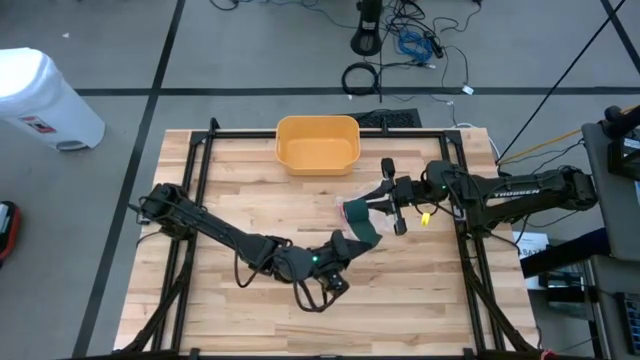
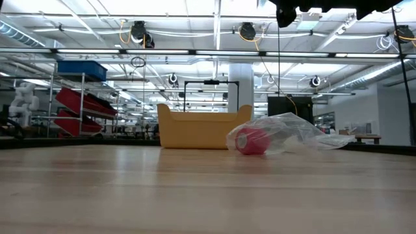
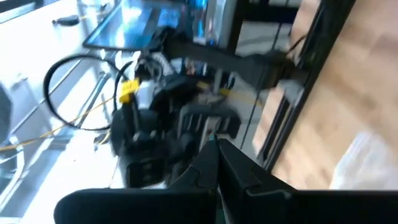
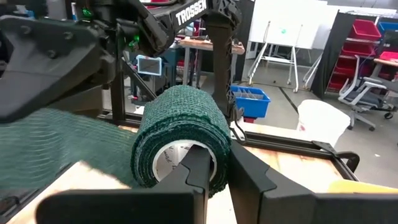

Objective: Roll bandage
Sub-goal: Roll the green bandage

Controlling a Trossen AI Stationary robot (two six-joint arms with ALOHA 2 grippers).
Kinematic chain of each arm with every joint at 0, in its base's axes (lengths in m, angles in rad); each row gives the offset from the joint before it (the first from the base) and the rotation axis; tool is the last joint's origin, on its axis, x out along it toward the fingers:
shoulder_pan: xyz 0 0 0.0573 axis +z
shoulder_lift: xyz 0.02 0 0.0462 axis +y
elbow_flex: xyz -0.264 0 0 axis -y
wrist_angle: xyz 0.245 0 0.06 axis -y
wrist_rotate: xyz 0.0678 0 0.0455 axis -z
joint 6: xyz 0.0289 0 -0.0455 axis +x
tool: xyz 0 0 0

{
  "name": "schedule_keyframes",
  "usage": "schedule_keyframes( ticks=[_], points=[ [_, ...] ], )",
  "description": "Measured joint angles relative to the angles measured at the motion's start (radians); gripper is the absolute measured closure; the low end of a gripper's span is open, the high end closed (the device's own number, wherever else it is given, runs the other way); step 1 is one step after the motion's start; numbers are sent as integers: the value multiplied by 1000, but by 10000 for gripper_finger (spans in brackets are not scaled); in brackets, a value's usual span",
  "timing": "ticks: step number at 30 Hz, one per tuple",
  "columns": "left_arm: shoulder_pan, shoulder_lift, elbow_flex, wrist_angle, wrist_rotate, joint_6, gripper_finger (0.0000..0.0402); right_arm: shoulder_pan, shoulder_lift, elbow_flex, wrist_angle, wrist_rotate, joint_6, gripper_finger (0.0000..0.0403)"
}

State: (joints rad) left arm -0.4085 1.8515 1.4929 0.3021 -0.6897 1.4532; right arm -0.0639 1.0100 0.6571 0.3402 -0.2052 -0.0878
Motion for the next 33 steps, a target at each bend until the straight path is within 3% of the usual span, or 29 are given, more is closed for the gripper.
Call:
schedule_keyframes(
  ticks=[13, 25, 33],
  points=[
    [0, -1, 0, 60, -173, 55, 397, 0, 0, 0, -18, 1, 8, 369],
    [-2, -1, 0, 213, -206, 165, 397, 0, 0, 0, -30, -1, 18, 369],
    [15, -1, 0, 213, -258, 179, 397, 0, 0, 0, -38, -4, 41, 369]
  ],
)
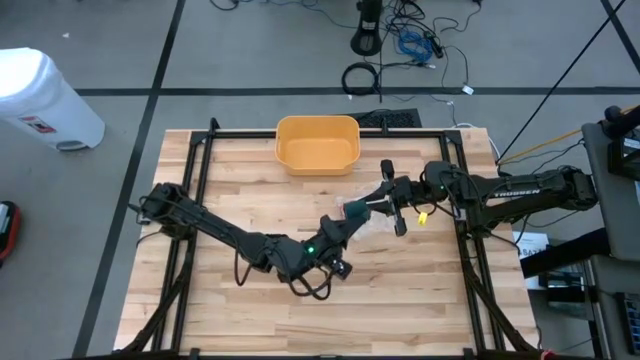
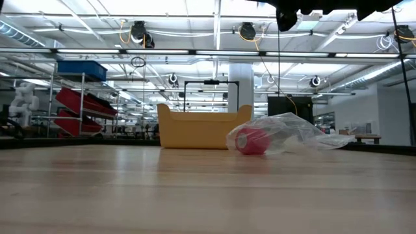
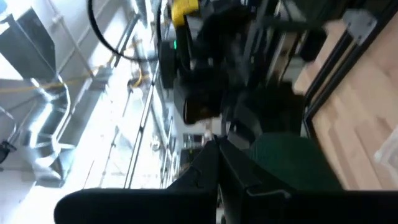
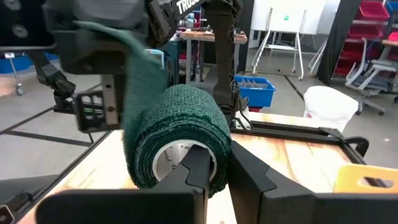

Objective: Roll bandage
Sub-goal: Roll the green bandage

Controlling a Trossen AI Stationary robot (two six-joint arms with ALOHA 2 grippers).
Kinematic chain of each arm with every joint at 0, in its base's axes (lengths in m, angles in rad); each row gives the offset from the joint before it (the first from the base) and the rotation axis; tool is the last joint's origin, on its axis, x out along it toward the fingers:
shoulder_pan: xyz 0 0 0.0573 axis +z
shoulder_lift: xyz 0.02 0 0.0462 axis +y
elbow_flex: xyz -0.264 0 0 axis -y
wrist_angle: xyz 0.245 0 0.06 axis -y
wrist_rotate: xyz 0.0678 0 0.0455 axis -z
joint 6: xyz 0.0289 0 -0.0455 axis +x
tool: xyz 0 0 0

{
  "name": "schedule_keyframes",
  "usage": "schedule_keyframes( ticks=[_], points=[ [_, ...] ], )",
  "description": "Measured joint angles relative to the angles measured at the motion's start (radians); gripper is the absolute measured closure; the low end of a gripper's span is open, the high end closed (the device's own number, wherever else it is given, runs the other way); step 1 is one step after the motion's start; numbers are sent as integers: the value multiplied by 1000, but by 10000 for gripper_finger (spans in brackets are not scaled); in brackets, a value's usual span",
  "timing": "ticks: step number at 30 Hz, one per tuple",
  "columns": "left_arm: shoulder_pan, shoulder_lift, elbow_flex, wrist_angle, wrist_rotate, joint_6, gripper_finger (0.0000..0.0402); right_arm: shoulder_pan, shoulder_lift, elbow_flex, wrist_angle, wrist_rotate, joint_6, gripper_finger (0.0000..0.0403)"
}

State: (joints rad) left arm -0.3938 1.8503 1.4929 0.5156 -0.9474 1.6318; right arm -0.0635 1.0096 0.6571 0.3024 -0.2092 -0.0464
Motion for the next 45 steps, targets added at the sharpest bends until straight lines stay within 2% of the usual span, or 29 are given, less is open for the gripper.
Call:
schedule_keyframes(
  ticks=[14, 31, 45],
  points=[
    [7, 0, 0, -1, -143, 24, 397, 70, -1, 0, 20, 0, 46, 369],
    [-28, 2, 0, -48, -184, -4, 395, 126, -1, 0, 19, -1, 89, 369],
    [-38, 2, 0, -53, -193, -30, 326, 143, -1, -1, 20, -7, 113, 369]
  ],
)
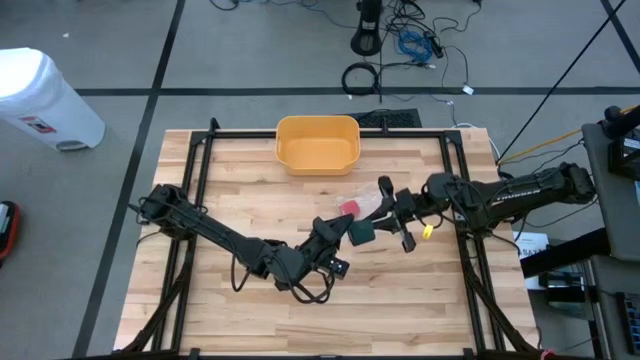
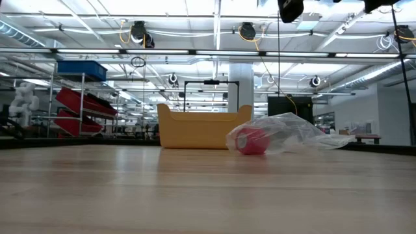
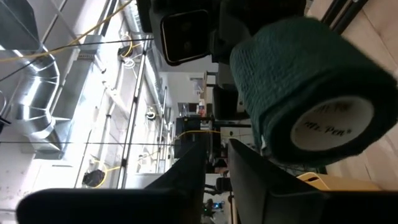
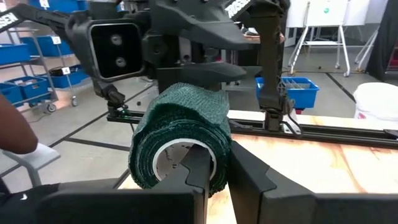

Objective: Roll bandage
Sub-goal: Roll the green bandage

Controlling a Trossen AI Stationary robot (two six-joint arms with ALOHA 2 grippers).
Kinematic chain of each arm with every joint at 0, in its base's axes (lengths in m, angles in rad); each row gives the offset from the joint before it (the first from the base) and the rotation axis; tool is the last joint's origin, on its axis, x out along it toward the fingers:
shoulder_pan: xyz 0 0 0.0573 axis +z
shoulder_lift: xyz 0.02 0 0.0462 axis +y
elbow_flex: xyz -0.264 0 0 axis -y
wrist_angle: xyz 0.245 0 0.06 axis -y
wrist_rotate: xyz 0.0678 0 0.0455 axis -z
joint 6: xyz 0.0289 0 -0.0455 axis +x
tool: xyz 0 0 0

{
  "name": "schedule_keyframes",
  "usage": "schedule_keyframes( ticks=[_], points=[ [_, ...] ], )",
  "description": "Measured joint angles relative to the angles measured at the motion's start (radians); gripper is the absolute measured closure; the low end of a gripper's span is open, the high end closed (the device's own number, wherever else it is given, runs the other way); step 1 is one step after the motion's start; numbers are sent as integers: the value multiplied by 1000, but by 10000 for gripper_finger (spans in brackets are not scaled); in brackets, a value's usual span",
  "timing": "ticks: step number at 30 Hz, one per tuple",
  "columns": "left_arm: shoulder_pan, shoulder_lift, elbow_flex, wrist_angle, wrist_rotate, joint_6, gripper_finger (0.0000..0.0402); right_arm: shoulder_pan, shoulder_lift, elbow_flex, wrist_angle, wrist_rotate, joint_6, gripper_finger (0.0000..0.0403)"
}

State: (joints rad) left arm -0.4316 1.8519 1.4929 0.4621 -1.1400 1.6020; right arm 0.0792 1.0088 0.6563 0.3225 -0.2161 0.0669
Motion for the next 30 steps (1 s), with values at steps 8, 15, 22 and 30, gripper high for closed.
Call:
schedule_keyframes(
  ticks=[8, 15, 22, 30],
  points=[
    [-6, 0, 0, 0, 0, 0, 325, 22, 0, 0, -7, 4, 0, 369],
    [-31, -15, 0, -3, -32, -74, 324, 34, 0, 0, -109, 5, -14, 369],
    [-65, -68, 0, -220, 17, -138, 324, 109, 0, 0, -109, -155, -59, 369],
    [-64, -72, 0, -338, 306, -298, 324, 151, 0, 0, 25, -352, -113, 369]
  ],
)
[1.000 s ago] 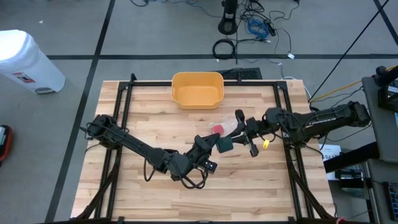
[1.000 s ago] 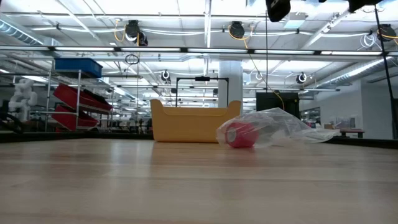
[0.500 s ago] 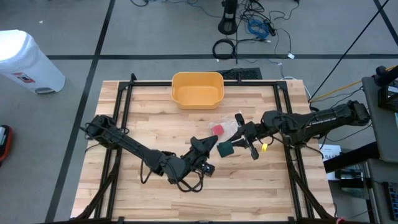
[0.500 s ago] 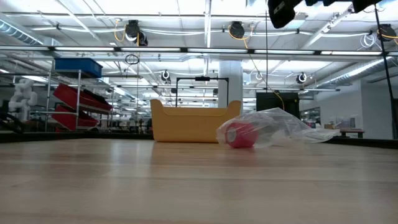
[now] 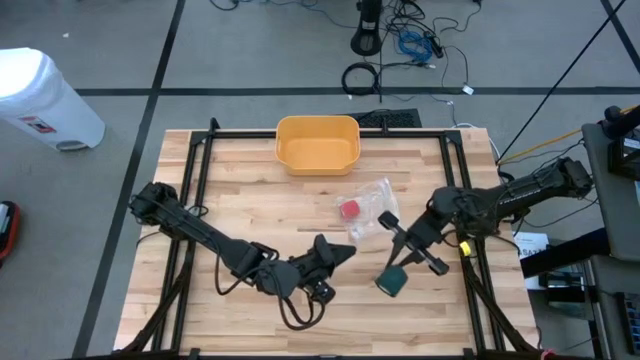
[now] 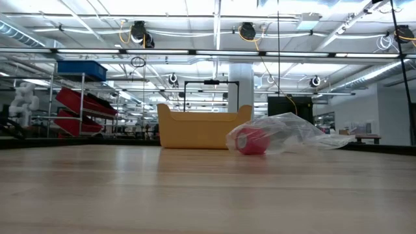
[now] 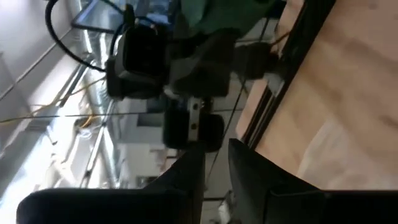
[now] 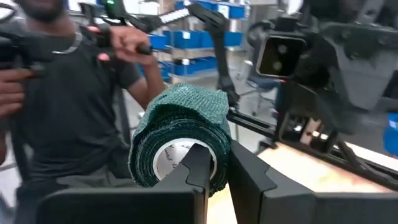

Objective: Roll bandage
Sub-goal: Roll the green bandage

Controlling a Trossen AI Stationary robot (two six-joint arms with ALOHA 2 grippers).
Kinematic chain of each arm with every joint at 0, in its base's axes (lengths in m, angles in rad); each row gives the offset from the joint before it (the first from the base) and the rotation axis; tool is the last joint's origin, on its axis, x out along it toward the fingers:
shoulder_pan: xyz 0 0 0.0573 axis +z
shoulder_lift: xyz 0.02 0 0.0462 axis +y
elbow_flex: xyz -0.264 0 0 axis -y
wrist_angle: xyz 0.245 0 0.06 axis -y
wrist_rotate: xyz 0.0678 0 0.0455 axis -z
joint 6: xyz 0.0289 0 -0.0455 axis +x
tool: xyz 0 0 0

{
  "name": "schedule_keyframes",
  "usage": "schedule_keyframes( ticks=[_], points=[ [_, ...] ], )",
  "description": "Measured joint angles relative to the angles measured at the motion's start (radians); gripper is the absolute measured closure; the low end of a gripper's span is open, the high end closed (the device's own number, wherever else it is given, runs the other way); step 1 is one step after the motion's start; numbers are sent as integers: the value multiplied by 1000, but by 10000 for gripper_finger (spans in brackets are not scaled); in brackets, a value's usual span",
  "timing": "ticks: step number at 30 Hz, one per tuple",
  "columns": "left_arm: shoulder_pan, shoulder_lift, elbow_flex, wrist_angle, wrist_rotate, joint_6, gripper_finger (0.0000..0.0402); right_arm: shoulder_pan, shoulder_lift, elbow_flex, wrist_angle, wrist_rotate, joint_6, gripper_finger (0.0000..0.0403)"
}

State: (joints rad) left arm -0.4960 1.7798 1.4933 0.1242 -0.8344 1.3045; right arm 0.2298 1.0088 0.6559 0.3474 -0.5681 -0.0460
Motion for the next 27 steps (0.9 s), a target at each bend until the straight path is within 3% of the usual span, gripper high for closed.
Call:
schedule_keyframes(
  ticks=[4, 11, 15, 21, 27],
  points=[
    [9, 0, 0, 12, 25, -12, 324, 2, 0, 0, 24, -47, 25, 369],
    [9, 1, 0, 69, 278, 44, 324, 20, 0, 0, 39, -93, 142, 369],
    [16, 1, 0, 107, 398, 121, 324, 59, 0, 0, 48, -94, 113, 369],
    [33, 1, 0, 206, 446, 187, 324, 100, 0, 0, 83, -94, 50, 369],
    [72, 5, 0, 218, 682, 189, 324, 106, 2, 0, 102, -93, -41, 369]
  ],
)
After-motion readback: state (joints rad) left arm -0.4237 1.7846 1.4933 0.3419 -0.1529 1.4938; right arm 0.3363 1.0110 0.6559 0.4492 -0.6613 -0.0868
